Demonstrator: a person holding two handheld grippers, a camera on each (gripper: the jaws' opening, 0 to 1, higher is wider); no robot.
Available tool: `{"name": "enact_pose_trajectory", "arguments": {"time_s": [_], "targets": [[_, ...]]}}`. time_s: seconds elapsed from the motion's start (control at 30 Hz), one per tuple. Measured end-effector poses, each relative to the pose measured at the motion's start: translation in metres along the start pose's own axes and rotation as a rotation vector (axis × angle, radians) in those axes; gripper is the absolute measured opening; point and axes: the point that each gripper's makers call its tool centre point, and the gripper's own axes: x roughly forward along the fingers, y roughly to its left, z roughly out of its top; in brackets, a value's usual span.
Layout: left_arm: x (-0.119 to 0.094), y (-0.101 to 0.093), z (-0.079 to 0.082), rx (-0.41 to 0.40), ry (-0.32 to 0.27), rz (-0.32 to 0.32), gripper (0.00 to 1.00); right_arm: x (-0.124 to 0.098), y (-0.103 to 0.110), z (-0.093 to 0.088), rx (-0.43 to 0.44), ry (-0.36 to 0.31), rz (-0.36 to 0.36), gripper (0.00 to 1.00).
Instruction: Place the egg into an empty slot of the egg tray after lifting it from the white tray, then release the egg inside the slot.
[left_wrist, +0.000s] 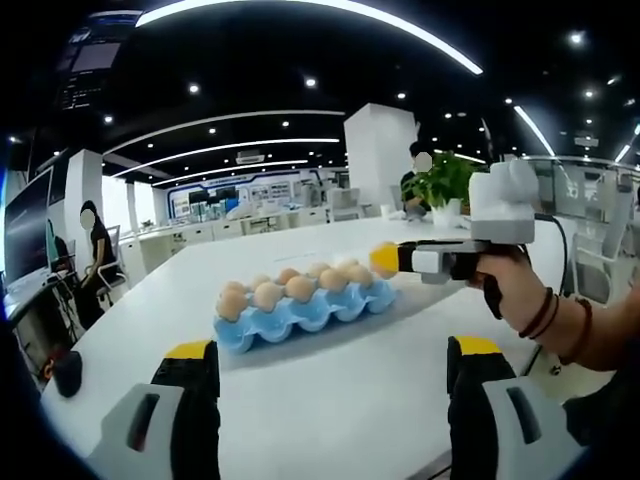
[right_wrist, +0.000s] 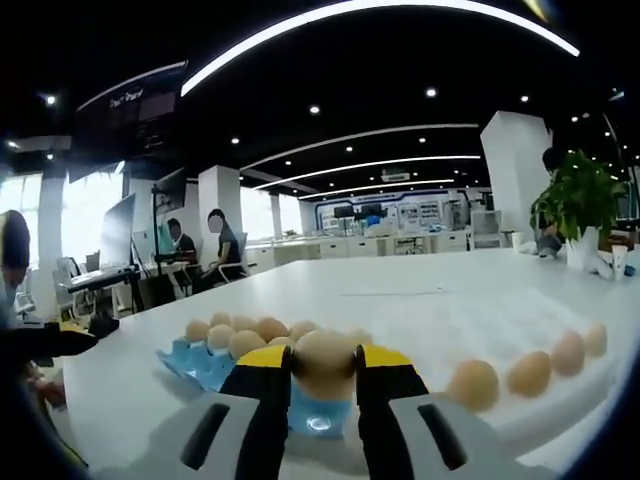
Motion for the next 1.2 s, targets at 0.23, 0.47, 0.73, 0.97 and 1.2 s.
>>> {"name": "enact_pose_trajectory", "arguments": {"time_s": [0.23, 0.47, 0.73, 0.97, 1.2], "targets": [[-0.003, 0.005, -0.002, 0.000, 0.005, 0.011, 0.96, 0.010, 0.022, 0.003, -0.010, -0.001, 0.053, 0.26], [-0.004, 0.005, -0.003, 0.006, 0.015, 0.011, 0.96, 0.018, 0.038, 0.003, -0.015, 0.015, 0.098, 0.26], [-0.004, 0.008, -0.004, 0.009, 0.019, 0.011, 0.96, 0.031, 0.065, 0.000, -0.029, 0.036, 0.179, 0.26], [-0.004, 0.014, -0.005, 0.015, 0.028, 0.011, 0.97, 0.044, 0.091, -0.001, -0.062, 0.045, 0.242, 0.26], [-0.008, 0.024, -0.007, 0.015, 0.034, 0.032, 0.97, 0.053, 0.114, -0.004, -0.073, 0.057, 0.296, 0.26]]}}
